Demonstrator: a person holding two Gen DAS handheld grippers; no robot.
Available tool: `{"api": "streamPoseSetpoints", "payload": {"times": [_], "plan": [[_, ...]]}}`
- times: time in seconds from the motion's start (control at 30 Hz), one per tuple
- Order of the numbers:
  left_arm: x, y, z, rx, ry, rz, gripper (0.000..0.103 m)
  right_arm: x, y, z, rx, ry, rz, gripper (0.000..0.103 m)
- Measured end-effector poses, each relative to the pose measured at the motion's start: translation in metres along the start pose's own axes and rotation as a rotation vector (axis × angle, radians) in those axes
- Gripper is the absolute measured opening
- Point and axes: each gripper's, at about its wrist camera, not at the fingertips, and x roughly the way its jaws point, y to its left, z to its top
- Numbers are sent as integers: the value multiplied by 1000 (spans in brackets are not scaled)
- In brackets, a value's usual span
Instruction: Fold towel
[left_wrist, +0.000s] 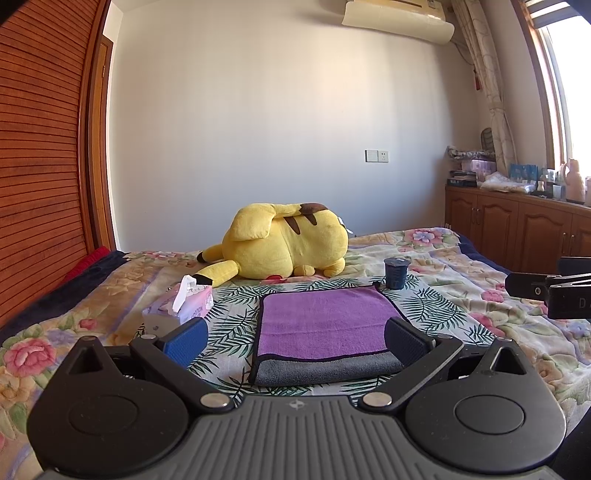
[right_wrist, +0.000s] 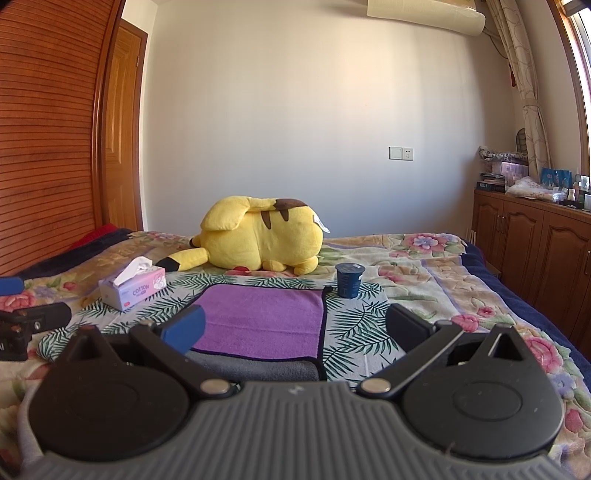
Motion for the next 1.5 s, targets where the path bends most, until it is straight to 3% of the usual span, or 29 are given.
{"api": "streamPoseSetpoints", "payload": {"times": [1.1, 1.5], "plan": [[0, -1, -1, 3, 4, 0, 87, 0, 0, 1, -3, 2, -1, 103], [11, -10, -9, 29, 79, -11, 87, 8, 1, -1, -8, 47, -6, 103]]}}
